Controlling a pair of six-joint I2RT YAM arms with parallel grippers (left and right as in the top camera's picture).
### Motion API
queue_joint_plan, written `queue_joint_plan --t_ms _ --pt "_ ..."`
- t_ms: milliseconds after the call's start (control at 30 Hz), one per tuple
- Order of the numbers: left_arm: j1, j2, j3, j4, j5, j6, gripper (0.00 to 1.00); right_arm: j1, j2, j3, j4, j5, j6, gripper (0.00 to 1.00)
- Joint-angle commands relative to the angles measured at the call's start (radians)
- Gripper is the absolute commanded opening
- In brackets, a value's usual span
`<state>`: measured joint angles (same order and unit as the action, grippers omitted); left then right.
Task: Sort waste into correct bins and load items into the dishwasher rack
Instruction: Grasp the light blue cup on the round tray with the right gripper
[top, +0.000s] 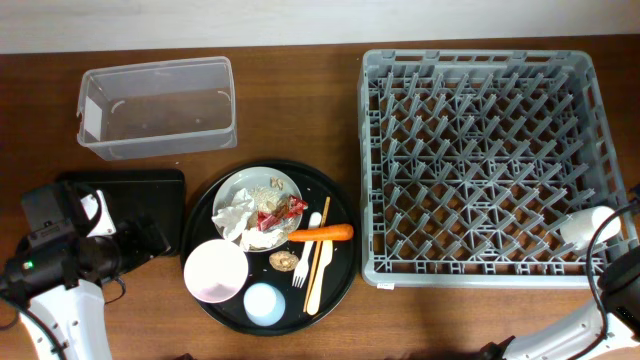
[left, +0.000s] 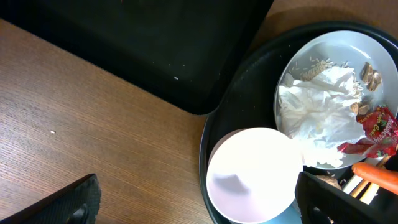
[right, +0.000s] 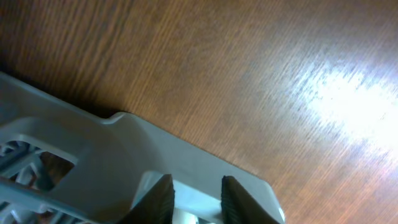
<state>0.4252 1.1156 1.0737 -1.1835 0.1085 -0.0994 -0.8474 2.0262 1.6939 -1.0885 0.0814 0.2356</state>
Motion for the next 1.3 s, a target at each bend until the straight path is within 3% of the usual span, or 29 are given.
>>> queue_joint_plan --t_ms 0,33,133,233,367,500,533,633,700,867,1100,1133,1267 --pt "0.003 -0.002 0.015 -0.002 0.008 -0.013 0.99 0.010 -0.085 0.092 -0.052 -0.122 0.005 0.55" --pt "0.003 -0.002 0.015 -0.002 0.007 -0.013 0.99 0.016 -0.107 0.126 -0.071 -0.160 0.004 0.59" --pt "0.003 -0.002 0.015 0.007 0.007 -0.013 0.99 0.150 -0.231 0.228 -0.219 -0.400 -0.215 0.63" --pt "0.003 -0.002 0.015 0.023 -0.005 -0.012 0.99 0.465 -0.341 0.228 -0.402 -0.414 -0.344 0.73" --pt "0.003 -0.002 0.015 0.027 -0.027 -0.012 0.99 0.947 -0.353 0.186 -0.502 -0.410 -0.354 0.75" --pt "0.003 0.003 0.018 0.039 -0.049 0.019 0.99 1.385 -0.352 -0.017 -0.345 -0.348 -0.240 0.76" --pt "0.003 0.019 0.026 0.036 -0.049 0.038 0.99 1.435 -0.352 -0.051 -0.306 -0.347 -0.228 0.76" --pt "0.003 0.222 0.185 -0.050 -0.100 0.070 0.99 1.728 -0.351 -0.265 0.002 -0.347 -0.150 0.82" --pt "0.025 0.307 0.312 -0.115 -0.143 0.042 0.99 1.859 -0.330 -0.318 0.111 -0.346 -0.121 0.88" --pt "0.050 0.307 0.330 -0.135 -0.130 0.032 1.00 2.002 -0.222 -0.320 0.200 -0.301 -0.061 0.89" --pt "0.050 0.307 0.330 -0.131 -0.130 0.032 0.99 2.013 -0.128 -0.320 0.312 -0.121 -0.005 0.90" --pt "0.050 0.307 0.330 -0.131 -0.131 0.032 0.99 2.013 -0.111 -0.320 0.319 -0.122 -0.005 0.88" --pt "0.050 0.307 0.330 -0.130 -0.131 0.032 0.99 2.012 -0.102 -0.319 0.319 -0.121 0.010 0.65"
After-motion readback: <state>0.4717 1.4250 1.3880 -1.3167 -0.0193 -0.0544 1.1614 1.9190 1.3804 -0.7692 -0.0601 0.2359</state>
